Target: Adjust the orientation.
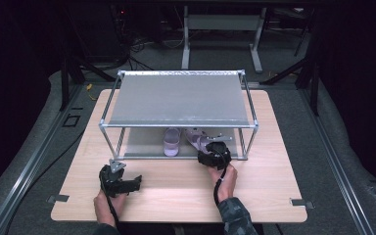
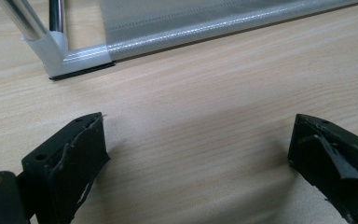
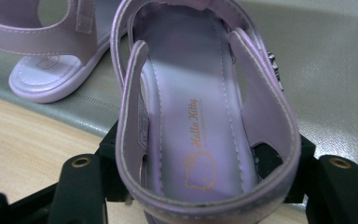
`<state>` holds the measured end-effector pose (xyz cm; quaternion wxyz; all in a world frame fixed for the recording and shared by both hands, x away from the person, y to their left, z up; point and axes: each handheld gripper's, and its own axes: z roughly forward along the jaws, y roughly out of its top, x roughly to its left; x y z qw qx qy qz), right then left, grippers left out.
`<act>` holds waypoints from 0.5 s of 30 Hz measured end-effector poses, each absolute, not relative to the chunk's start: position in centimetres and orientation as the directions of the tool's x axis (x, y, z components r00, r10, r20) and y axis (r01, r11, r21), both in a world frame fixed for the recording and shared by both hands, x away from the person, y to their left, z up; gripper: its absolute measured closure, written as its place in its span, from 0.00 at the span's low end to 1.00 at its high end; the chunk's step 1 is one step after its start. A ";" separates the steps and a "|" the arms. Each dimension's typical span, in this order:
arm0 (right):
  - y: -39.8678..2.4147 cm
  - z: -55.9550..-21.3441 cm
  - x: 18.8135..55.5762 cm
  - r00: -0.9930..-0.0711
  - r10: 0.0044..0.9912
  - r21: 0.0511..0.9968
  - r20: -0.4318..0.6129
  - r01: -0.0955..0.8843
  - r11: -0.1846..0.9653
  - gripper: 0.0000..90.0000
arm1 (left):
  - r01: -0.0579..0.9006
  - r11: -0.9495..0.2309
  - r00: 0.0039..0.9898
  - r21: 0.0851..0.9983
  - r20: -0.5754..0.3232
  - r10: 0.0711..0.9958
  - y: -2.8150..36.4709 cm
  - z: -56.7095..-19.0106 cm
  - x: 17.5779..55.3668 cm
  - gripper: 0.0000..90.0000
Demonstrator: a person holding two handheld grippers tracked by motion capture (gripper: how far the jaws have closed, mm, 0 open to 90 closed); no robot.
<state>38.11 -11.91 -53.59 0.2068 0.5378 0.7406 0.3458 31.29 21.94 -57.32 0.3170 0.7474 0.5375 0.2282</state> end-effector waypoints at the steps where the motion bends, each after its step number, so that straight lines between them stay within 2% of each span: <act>1: -11.8 -53.7 38.2 -0.332 0.941 0.732 0.063 0.656 0.182 0.41 | 0.659 -0.221 0.318 0.719 0.000 0.948 21.9 -57.3 31.3 0.05; 15: -10.0 -54.9 39.7 -0.281 0.958 0.708 0.051 0.687 0.164 0.41 | 0.658 -0.220 0.316 0.721 0.001 0.949 21.9 -57.3 31.3 0.05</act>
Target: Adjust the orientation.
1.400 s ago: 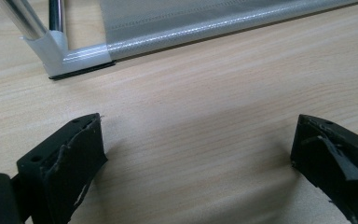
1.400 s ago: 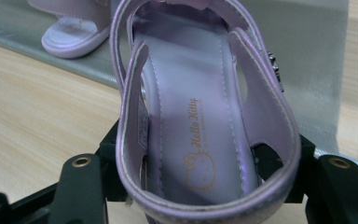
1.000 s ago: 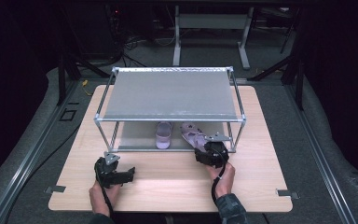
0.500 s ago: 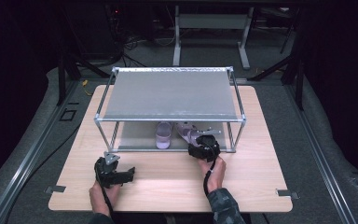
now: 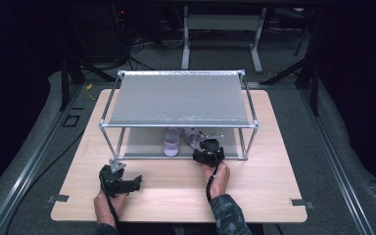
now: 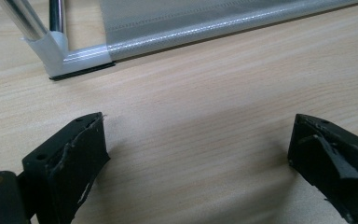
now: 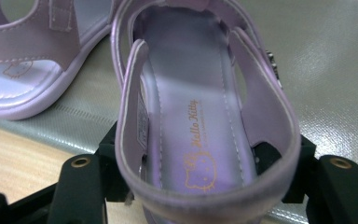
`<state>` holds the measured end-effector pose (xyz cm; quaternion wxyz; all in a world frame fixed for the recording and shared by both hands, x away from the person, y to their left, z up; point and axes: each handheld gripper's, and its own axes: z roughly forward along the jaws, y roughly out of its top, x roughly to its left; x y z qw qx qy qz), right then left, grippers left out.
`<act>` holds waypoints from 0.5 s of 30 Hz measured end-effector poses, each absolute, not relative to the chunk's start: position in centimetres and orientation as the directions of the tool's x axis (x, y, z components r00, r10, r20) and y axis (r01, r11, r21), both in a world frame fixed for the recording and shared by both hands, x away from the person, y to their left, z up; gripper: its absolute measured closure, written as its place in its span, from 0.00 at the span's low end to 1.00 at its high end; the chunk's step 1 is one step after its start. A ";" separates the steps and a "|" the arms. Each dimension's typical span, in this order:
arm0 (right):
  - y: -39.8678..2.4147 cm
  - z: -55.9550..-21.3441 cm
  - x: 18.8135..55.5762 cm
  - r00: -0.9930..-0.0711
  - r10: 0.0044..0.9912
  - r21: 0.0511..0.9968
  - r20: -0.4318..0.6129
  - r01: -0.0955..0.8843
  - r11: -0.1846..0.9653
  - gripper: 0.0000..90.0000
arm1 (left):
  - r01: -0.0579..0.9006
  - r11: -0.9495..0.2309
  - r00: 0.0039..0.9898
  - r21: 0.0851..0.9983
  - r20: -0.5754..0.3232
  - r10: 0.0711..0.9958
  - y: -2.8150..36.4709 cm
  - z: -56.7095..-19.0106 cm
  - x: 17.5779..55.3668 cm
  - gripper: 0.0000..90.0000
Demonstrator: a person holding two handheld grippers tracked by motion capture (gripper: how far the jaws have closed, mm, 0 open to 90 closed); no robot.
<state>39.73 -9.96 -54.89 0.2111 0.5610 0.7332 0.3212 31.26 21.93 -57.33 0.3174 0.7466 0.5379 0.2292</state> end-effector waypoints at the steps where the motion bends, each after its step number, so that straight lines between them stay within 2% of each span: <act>1: -9.9 -54.9 39.7 -0.288 0.956 0.709 0.060 0.687 0.163 0.41 | 0.658 -0.221 0.317 0.720 0.001 0.948 21.9 -57.3 31.3 0.05; 2: -9.7 -54.9 39.7 -0.296 0.954 0.708 0.049 0.684 0.176 0.41 | 0.657 -0.220 0.316 0.721 0.001 0.949 21.9 -57.3 31.3 0.05; 4: -9.5 -54.8 39.6 -0.253 0.967 0.709 -0.023 0.678 0.194 0.40 | 0.658 -0.221 0.318 0.720 0.000 0.948 22.0 -57.3 31.3 0.05; 9: -9.8 -54.9 39.8 -0.299 0.954 0.706 0.037 0.683 0.187 0.40 | 0.658 -0.220 0.317 0.720 0.001 0.949 21.9 -57.3 31.3 0.05; 15: -9.6 -54.8 39.8 -0.265 0.963 0.699 0.042 0.697 0.162 0.40 | 0.658 -0.220 0.317 0.720 0.000 0.949 21.9 -57.3 31.3 0.05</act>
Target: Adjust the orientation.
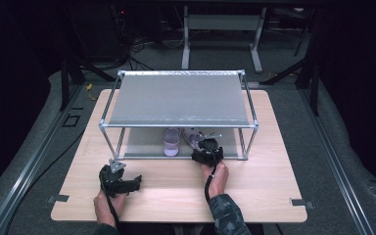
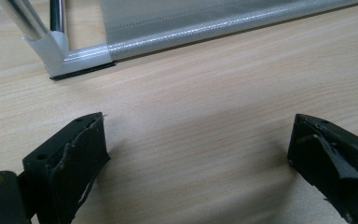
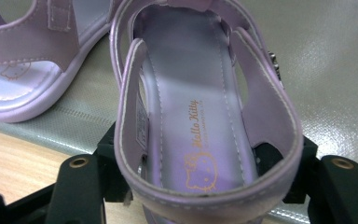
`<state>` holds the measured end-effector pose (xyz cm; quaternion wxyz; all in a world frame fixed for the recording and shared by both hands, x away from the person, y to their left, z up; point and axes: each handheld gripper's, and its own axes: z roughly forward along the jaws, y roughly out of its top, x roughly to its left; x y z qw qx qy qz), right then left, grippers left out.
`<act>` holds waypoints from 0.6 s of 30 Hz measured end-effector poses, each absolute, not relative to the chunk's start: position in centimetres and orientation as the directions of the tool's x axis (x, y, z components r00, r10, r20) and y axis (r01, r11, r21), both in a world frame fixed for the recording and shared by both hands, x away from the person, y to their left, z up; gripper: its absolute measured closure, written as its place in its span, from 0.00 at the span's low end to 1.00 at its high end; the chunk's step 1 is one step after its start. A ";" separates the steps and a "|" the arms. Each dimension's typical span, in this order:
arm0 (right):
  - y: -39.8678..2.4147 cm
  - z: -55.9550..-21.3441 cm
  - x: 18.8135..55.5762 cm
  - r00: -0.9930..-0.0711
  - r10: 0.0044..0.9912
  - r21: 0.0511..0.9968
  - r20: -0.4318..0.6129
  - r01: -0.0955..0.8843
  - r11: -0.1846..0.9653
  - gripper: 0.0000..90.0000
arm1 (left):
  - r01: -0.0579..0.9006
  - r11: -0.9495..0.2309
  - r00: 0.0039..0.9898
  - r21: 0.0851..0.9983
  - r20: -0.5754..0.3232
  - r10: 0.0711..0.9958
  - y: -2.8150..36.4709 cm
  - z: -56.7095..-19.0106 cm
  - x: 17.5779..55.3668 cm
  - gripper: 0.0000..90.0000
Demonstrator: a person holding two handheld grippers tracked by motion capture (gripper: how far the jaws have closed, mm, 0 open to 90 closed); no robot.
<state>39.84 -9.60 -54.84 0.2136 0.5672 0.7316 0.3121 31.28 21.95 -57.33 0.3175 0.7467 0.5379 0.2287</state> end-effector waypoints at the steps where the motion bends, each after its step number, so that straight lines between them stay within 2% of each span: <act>1: -9.6 -54.9 39.8 -0.261 0.964 0.700 0.047 0.697 0.155 0.40 | 0.658 -0.220 0.316 0.720 0.000 0.949 21.9 -57.3 31.3 0.05; 10: -9.2 -54.8 40.0 -0.249 0.966 0.689 0.070 0.712 0.133 0.40 | 0.658 -0.220 0.318 0.720 -0.001 0.948 21.9 -57.3 31.3 0.05; 18: -8.6 -54.8 40.0 -0.198 0.978 0.689 0.064 0.718 0.100 0.40 | 0.656 -0.221 0.320 0.722 -0.001 0.947 21.9 -57.3 31.2 0.06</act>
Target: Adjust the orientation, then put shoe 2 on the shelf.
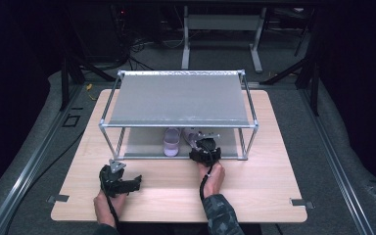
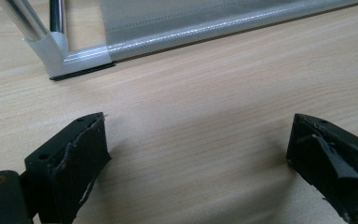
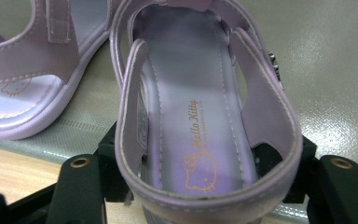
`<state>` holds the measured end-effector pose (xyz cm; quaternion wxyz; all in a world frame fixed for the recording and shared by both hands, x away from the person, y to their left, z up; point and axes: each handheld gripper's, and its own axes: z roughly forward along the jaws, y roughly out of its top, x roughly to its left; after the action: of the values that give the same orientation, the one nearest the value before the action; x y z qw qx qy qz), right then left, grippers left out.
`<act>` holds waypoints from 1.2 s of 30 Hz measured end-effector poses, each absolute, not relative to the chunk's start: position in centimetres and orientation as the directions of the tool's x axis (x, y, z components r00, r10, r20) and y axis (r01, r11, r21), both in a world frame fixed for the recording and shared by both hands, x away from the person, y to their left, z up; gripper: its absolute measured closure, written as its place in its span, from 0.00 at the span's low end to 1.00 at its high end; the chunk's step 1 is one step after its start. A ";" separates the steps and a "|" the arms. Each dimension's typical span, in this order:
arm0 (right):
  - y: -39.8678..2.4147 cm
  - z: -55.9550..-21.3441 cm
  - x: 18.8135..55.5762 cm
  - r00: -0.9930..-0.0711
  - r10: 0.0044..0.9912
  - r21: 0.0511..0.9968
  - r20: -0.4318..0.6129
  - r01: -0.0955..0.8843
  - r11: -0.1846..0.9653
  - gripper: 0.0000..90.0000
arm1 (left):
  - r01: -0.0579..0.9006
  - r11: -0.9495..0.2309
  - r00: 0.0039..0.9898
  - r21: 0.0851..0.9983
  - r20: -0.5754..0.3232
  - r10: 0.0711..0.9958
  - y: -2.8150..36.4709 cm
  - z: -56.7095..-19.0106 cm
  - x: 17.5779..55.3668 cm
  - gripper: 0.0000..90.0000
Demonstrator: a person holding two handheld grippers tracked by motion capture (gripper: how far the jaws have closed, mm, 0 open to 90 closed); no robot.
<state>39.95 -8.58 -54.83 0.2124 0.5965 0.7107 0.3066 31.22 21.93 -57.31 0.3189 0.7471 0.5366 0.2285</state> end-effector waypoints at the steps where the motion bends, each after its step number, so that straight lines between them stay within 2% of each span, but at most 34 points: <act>1: -8.4 -54.8 40.0 -0.195 0.978 0.683 0.076 0.725 0.091 0.39 | 0.656 -0.220 0.320 0.722 -0.001 0.948 21.9 -57.3 31.2 0.06; 4: -8.0 -54.7 40.2 -0.197 0.978 0.674 0.068 0.732 0.101 0.34 | 0.657 -0.220 0.320 0.721 -0.002 0.947 21.9 -57.3 31.2 0.06; 6: -8.4 -54.6 40.2 -0.208 0.976 0.682 0.062 0.723 0.111 0.26 | 0.656 -0.220 0.319 0.722 -0.002 0.948 21.9 -57.3 31.2 0.06; 8: -8.9 -54.2 40.1 -0.260 0.960 0.677 0.102 0.726 0.125 0.23 | 0.656 -0.220 0.320 0.722 -0.001 0.948 21.9 -57.3 31.2 0.06; 9: -9.2 -53.7 39.6 -0.291 0.948 0.679 0.125 0.722 0.132 0.25 | 0.656 -0.220 0.320 0.722 -0.002 0.947 21.9 -57.3 31.2 0.06; 10: -9.0 -53.4 39.1 -0.234 0.970 0.687 0.066 0.716 0.126 0.27 | 0.656 -0.220 0.320 0.722 -0.002 0.947 21.9 -57.3 31.2 0.06; 11: -9.3 -53.2 38.8 -0.269 0.960 0.684 0.080 0.715 0.144 0.27 | 0.656 -0.220 0.320 0.722 -0.002 0.948 21.9 -57.3 31.2 0.06; 14: -9.8 -52.9 38.1 -0.300 0.952 0.699 0.062 0.693 0.173 0.38 | 0.656 -0.222 0.321 0.721 0.000 0.947 21.9 -57.3 31.2 0.06; 20: -10.1 -53.1 38.0 -0.328 0.939 0.718 0.102 0.678 0.158 0.50 | 0.656 -0.222 0.320 0.721 0.000 0.947 21.9 -57.3 31.2 0.06; 25: -9.8 -53.4 38.3 -0.315 0.937 0.722 0.154 0.683 0.111 0.52 | 0.656 -0.220 0.319 0.722 0.000 0.948 21.9 -57.3 31.2 0.06; 28: -9.2 -53.4 38.6 -0.318 0.937 0.725 0.145 0.679 0.118 0.51 | 0.656 -0.220 0.318 0.722 0.000 0.948 21.9 -57.3 31.2 0.06; 29: -8.9 -53.4 38.6 -0.287 0.951 0.727 0.113 0.676 0.118 0.51 | 0.656 -0.220 0.318 0.722 0.000 0.948 21.9 -57.3 31.2 0.06; 32: -8.4 -53.4 38.9 -0.288 0.943 0.720 0.168 0.689 0.082 0.49 | 0.656 -0.220 0.317 0.722 0.000 0.948 21.9 -57.3 31.2 0.06; 33: -8.1 -53.4 39.0 -0.253 0.958 0.727 0.138 0.683 0.076 0.49 | 0.656 -0.220 0.318 0.722 0.001 0.948 21.9 -57.3 31.2 0.06; 34: -8.0 -53.4 39.1 -0.287 0.943 0.723 0.171 0.686 0.077 0.49 | 0.656 -0.220 0.317 0.722 0.000 0.948 21.9 -57.3 31.2 0.06; 35: -7.8 -53.4 39.2 -0.280 0.946 0.725 0.163 0.684 0.078 0.49 | 0.656 -0.220 0.318 0.722 0.000 0.948 21.9 -57.3 31.2 0.06; 36: -7.5 -53.4 39.3 -0.241 0.962 0.730 0.129 0.680 0.073 0.50 | 0.656 -0.220 0.318 0.722 0.000 0.948 21.9 -57.3 31.2 0.06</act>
<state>39.25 -7.53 -53.36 0.2000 0.5825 0.7047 0.3523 31.23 21.91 -57.29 0.3188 0.7467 0.5369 0.2293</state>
